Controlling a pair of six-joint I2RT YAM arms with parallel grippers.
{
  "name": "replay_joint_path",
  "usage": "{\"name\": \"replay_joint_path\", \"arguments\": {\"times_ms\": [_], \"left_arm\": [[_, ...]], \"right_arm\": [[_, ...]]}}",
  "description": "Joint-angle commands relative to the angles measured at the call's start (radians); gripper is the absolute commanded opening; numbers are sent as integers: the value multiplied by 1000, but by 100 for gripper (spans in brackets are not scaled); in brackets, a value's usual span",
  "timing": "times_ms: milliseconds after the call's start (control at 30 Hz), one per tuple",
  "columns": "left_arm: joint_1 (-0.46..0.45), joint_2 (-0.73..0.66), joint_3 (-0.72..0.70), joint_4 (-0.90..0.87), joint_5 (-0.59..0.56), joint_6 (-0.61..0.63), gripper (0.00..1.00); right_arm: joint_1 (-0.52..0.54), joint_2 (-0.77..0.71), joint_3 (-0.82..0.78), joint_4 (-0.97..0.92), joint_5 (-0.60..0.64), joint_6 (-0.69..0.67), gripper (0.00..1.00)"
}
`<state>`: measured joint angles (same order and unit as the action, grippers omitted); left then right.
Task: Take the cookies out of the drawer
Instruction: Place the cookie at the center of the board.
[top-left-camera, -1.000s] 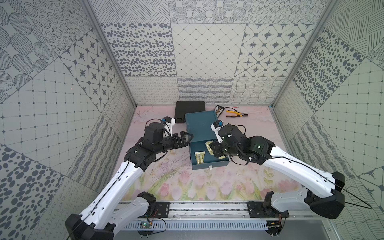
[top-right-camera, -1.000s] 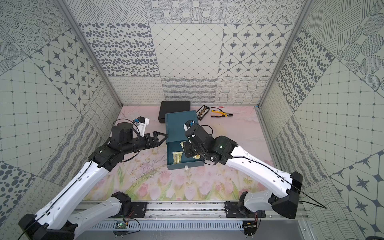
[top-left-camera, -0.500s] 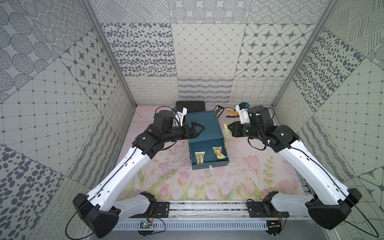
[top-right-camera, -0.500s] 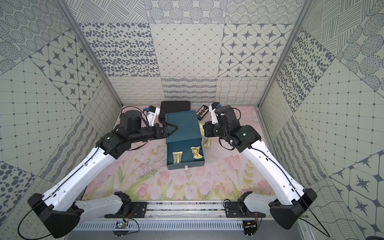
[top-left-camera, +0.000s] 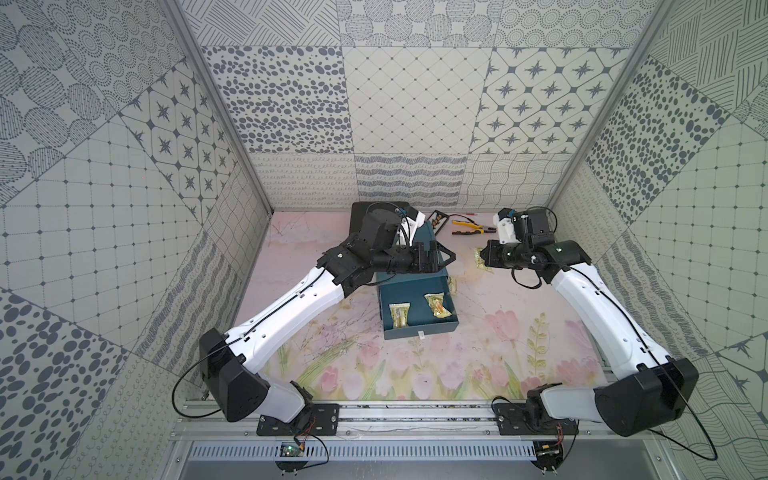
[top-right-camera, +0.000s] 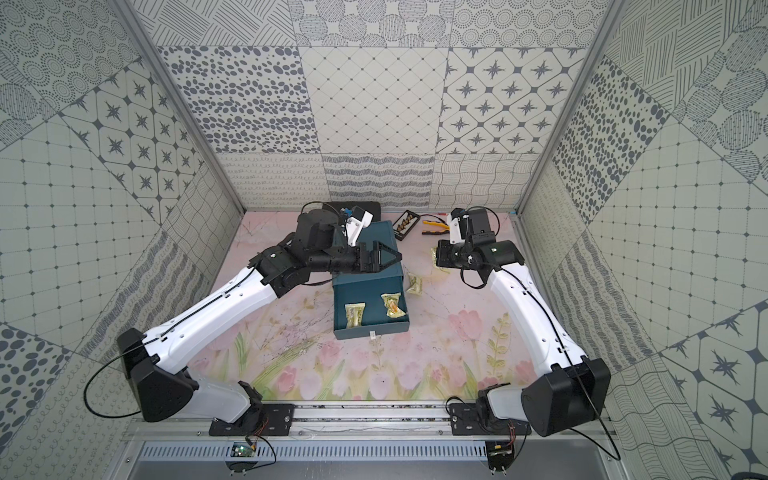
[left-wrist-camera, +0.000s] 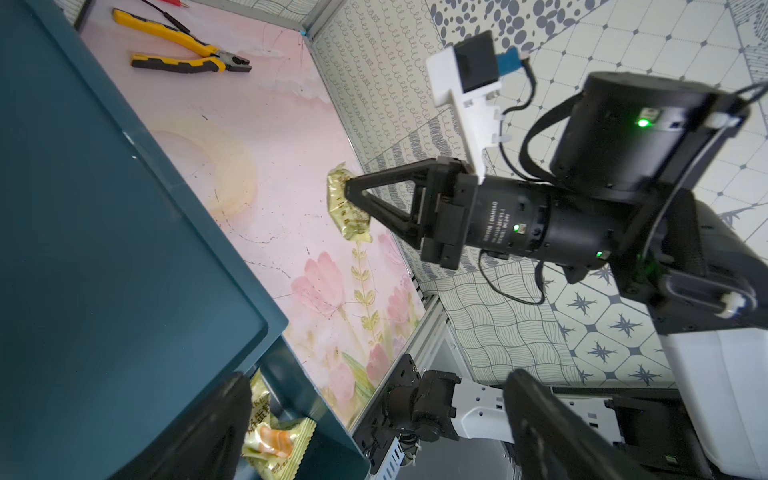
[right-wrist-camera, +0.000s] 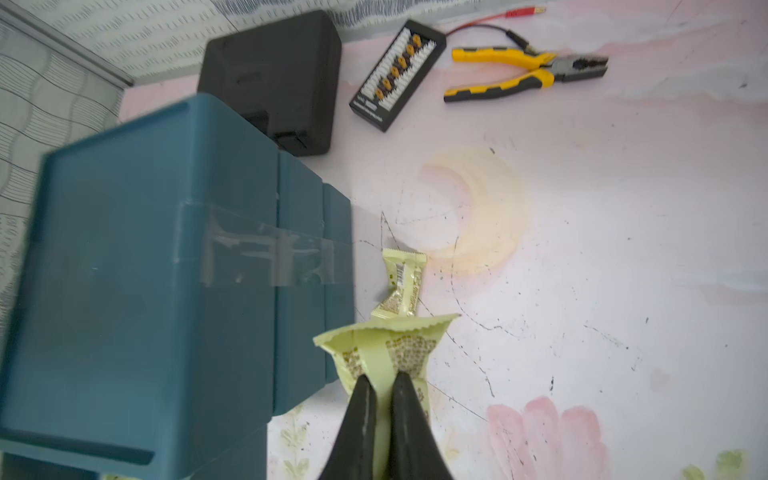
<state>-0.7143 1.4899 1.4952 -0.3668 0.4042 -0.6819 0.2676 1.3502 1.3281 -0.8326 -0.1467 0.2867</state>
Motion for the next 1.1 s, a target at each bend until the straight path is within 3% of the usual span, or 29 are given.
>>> {"name": "replay_joint_path", "arguments": {"times_ms": [0, 200, 367, 500, 767, 1067], "left_arm": [[-46, 73, 57, 56, 35, -13, 99], [-81, 137, 135, 31, 19, -2, 99], [-82, 116, 134, -19, -23, 41, 99], [-73, 72, 107, -52, -86, 77, 99], [20, 1, 28, -59, -73, 72, 99], [98, -70, -55, -47, -73, 79, 99]], "right_arm": [[-5, 12, -55, 80, 26, -29, 4], [-24, 90, -174, 219, -7, -3, 4], [-25, 164, -228, 331, -96, 46, 4], [-25, 232, -241, 381, -78, 60, 4], [-25, 358, -239, 435, -54, 81, 4], [-25, 404, -264, 477, -16, 118, 5]]}}
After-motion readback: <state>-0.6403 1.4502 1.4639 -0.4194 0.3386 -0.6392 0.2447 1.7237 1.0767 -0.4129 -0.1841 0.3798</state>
